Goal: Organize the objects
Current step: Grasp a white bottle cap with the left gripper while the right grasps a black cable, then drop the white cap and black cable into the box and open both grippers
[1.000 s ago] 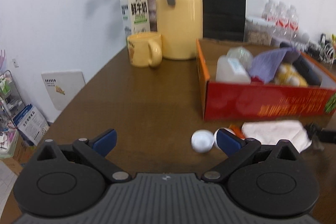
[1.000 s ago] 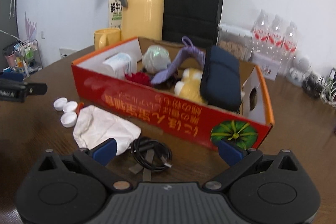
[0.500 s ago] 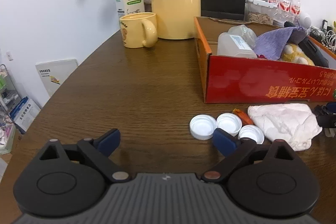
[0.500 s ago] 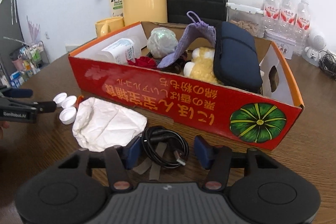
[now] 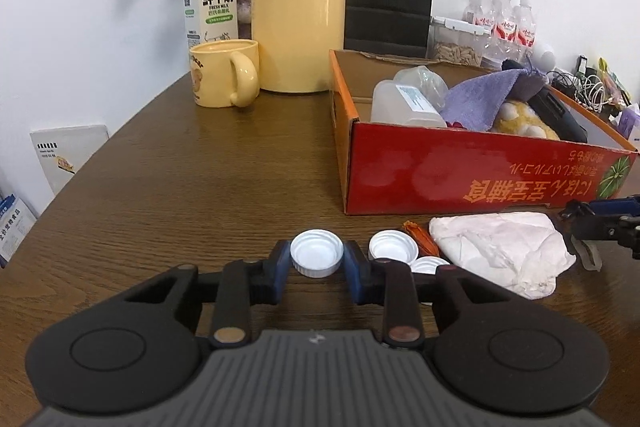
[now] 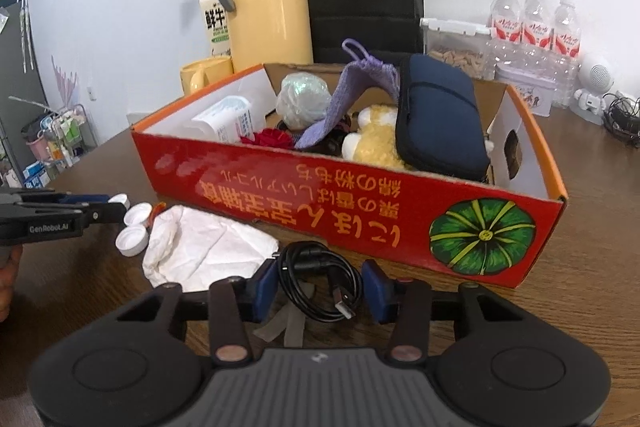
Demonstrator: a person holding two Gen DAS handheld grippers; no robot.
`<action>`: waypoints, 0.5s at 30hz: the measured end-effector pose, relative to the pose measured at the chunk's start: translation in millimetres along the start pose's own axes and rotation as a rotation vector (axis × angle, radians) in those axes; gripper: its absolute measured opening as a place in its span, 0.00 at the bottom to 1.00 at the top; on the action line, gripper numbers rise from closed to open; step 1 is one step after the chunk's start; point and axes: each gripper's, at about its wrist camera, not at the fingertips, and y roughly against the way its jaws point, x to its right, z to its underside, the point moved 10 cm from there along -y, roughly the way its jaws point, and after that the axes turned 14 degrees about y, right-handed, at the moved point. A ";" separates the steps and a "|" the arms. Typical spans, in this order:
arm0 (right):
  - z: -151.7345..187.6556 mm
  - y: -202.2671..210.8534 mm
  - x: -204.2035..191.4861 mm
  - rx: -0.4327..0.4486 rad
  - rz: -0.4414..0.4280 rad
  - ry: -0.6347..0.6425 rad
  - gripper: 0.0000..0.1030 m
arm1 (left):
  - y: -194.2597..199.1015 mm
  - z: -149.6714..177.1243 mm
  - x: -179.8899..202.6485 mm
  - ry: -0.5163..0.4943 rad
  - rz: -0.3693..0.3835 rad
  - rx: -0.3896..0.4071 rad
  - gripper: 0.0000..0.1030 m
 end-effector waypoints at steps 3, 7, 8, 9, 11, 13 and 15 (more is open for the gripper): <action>-1.8 3.2 1.1 0.017 0.006 -0.002 0.43 | 4.3 -2.4 -1.3 0.010 -0.001 0.024 0.29; -4.1 7.5 0.2 0.037 0.012 0.004 0.43 | 8.9 -4.4 -3.3 0.021 -0.004 0.047 0.29; -4.8 8.4 -0.2 0.042 0.013 0.005 0.43 | 9.4 -4.3 -3.3 0.020 -0.004 0.047 0.29; -5.6 9.8 -0.4 0.048 0.014 0.007 0.43 | 9.6 -4.1 -2.9 0.019 -0.006 0.047 0.29; -7.3 12.1 -0.7 0.058 0.018 0.010 0.43 | 10.7 -4.3 -2.2 0.014 -0.013 0.053 0.29; -9.9 15.4 -0.9 0.070 0.022 0.014 0.43 | 12.8 -5.1 -0.1 0.010 -0.018 0.061 0.29; -13.7 20.2 -0.9 0.086 0.028 0.020 0.43 | 17.6 -8.9 2.7 0.009 -0.014 0.078 0.28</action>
